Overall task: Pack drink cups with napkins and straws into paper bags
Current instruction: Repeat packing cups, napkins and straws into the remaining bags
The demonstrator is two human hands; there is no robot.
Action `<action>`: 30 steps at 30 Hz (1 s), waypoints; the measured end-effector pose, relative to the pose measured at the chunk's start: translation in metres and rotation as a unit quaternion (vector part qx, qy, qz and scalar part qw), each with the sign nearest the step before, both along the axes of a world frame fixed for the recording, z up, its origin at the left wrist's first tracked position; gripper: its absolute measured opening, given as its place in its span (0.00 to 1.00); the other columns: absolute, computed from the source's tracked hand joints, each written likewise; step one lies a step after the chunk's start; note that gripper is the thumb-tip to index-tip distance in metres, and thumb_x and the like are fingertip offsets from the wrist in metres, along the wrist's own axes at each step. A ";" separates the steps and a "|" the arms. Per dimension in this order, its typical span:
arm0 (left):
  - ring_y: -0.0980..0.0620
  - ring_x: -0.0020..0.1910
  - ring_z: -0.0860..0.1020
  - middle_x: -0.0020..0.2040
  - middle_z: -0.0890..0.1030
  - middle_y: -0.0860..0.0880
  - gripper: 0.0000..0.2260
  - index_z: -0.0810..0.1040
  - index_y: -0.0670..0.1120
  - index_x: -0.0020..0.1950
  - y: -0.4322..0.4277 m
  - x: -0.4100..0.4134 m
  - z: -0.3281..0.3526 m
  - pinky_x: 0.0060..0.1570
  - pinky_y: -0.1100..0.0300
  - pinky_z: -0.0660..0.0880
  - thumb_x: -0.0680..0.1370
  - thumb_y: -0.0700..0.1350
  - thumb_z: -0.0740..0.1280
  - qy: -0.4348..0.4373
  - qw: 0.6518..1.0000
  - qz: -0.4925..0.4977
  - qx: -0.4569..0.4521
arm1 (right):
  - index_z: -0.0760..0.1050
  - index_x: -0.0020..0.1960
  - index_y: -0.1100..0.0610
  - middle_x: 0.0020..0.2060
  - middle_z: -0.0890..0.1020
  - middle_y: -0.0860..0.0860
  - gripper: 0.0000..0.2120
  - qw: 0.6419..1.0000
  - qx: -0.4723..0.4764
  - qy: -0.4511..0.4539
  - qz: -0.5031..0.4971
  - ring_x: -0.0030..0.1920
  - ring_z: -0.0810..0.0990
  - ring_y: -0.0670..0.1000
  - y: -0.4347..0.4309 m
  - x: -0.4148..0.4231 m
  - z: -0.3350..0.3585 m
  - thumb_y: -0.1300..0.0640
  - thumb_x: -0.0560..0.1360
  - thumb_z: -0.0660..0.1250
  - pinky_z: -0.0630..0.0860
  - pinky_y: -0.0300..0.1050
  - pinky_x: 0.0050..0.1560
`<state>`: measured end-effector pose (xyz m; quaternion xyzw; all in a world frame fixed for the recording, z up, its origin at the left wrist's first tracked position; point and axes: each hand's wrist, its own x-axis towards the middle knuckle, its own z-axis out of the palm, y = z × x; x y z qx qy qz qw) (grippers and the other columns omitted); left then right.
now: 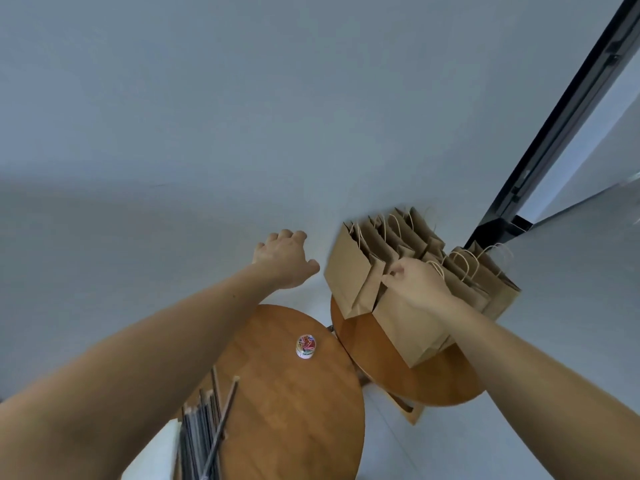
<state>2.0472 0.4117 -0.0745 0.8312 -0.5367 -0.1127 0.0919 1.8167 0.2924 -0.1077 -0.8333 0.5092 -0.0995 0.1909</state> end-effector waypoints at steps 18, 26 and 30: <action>0.44 0.73 0.64 0.75 0.66 0.46 0.29 0.60 0.49 0.78 -0.098 -0.097 -0.055 0.69 0.47 0.65 0.79 0.56 0.62 0.012 0.995 0.067 0.079 | 0.71 0.52 0.57 0.44 0.78 0.51 0.15 0.979 0.064 0.185 -0.050 0.43 0.79 0.53 -0.155 -0.129 -0.130 0.44 0.78 0.61 0.70 0.44 0.34; 0.45 0.73 0.65 0.76 0.65 0.47 0.28 0.61 0.50 0.78 -0.093 -0.102 -0.061 0.68 0.47 0.67 0.79 0.55 0.62 0.019 0.992 0.083 0.092 | 0.70 0.39 0.52 0.35 0.77 0.49 0.12 0.980 0.035 0.197 -0.013 0.36 0.76 0.50 -0.160 -0.125 -0.142 0.53 0.81 0.58 0.67 0.42 0.31; 0.44 0.73 0.65 0.76 0.65 0.46 0.28 0.61 0.49 0.78 -0.089 -0.109 -0.065 0.68 0.47 0.68 0.80 0.54 0.63 0.025 0.991 0.088 0.094 | 0.72 0.36 0.53 0.32 0.77 0.49 0.13 0.979 0.008 0.205 0.001 0.32 0.76 0.49 -0.159 -0.121 -0.126 0.53 0.79 0.60 0.67 0.40 0.28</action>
